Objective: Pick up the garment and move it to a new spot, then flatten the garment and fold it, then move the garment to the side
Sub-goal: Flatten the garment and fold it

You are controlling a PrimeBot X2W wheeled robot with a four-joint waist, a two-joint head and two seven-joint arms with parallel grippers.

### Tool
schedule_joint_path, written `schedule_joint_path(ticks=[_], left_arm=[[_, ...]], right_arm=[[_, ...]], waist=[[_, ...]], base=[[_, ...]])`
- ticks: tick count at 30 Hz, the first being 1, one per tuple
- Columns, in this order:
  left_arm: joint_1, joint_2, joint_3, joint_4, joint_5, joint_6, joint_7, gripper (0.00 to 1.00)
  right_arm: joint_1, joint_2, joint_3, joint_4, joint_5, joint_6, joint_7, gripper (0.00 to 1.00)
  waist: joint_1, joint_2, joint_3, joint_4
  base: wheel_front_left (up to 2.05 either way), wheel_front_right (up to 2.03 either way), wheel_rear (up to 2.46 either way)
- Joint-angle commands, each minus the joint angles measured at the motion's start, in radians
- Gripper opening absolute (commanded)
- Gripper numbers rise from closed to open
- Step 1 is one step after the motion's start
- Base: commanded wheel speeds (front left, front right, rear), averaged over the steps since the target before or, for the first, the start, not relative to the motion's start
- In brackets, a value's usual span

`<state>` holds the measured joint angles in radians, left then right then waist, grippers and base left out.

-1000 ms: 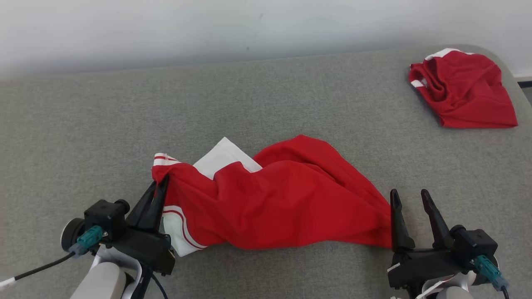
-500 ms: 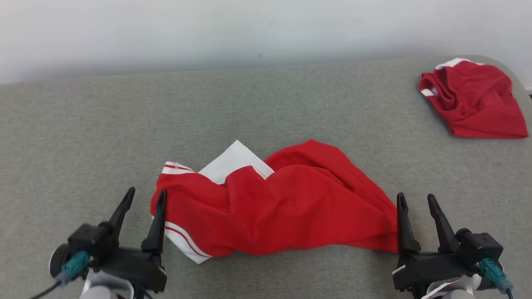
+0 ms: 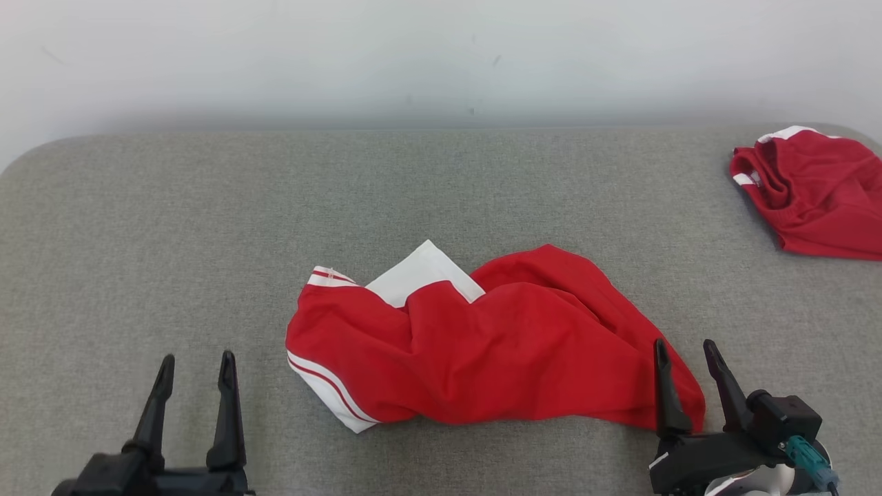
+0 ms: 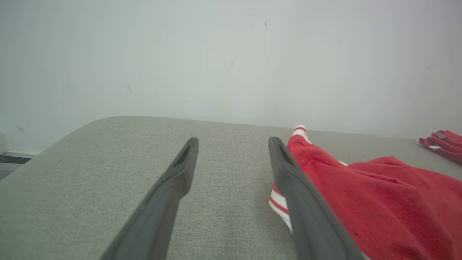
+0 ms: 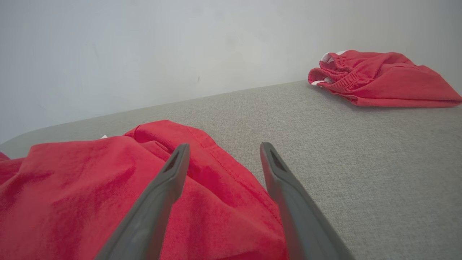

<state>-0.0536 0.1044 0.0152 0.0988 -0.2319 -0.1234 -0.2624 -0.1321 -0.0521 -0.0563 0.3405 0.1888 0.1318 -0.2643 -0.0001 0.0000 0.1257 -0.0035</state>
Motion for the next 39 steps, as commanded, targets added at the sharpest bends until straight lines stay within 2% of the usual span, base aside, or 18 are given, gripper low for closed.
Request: schedule_joint_path(ticks=[1,6,14,20,27,35,36,37,38,39], left_arm=[[0.034,-0.019,0.018,-0.017,0.020,-0.001,-0.002,1.00],[0.066,-0.042,0.026,-0.028,0.041,-0.006,-0.002,1.00],[0.053,-0.051,0.014,-0.020,0.054,-0.006,-0.002,1.00],[0.031,-0.054,-0.010,-0.015,0.056,-0.007,-0.002,1.00],[0.029,-0.054,-0.038,-0.002,0.050,-0.006,-0.002,1.00],[0.025,-0.055,-0.056,0.010,0.045,-0.006,-0.002,1.00],[0.024,-0.054,-0.056,0.010,0.044,-0.006,-0.002,1.00],[0.023,-0.055,-0.057,0.011,0.043,-0.006,-0.002,1.00],[0.021,-0.055,-0.058,0.012,0.041,-0.006,-0.002,1.00],[0.020,-0.054,-0.057,0.012,0.039,-0.006,-0.002,1.00]], right_arm=[[-0.003,-0.009,0.001,0.016,-0.007,-0.003,0.000,1.00],[-0.014,-0.021,0.001,0.050,-0.010,-0.003,0.000,1.00],[-0.123,-0.095,0.049,0.148,-0.008,-0.003,0.042,1.00],[-0.260,-0.167,0.122,0.247,0.010,-0.003,0.139,1.00],[-0.365,-0.218,0.220,0.375,0.076,-0.003,0.250,1.00],[-0.433,-0.258,0.404,0.507,0.187,-0.003,0.431,1.00],[-0.438,-0.258,0.422,0.513,0.203,-0.003,0.445,0.97],[-0.444,-0.259,0.439,0.512,0.218,-0.003,0.449,0.58],[-0.453,-0.264,0.451,0.507,0.232,-0.001,0.445,0.00],[-0.464,-0.271,0.459,0.503,0.244,-0.001,0.439,0.00]], waist=[[0.0001,0.0000,-0.005,0.007],[0.0001,0.0000,-0.008,0.015],[0.0001,0.0000,-0.001,0.029],[0.0001,0.0000,0.010,0.056],[0.0001,0.0000,0.025,0.096],[0.0001,0.0000,0.025,0.128],[0.0001,0.0000,0.026,0.130],[0.0001,0.0000,0.027,0.131],[0.0001,0.0000,0.028,0.132],[0.0001,0.0000,0.029,0.132]], base=[[0.00,0.00,0.00],[0.00,0.00,0.00],[0.00,0.00,0.00],[0.00,0.00,0.00],[0.00,0.00,0.00],[0.00,0.00,0.00],[0.00,0.00,0.00],[0.00,0.00,0.00],[0.00,0.00,0.00],[0.00,0.00,0.00]])
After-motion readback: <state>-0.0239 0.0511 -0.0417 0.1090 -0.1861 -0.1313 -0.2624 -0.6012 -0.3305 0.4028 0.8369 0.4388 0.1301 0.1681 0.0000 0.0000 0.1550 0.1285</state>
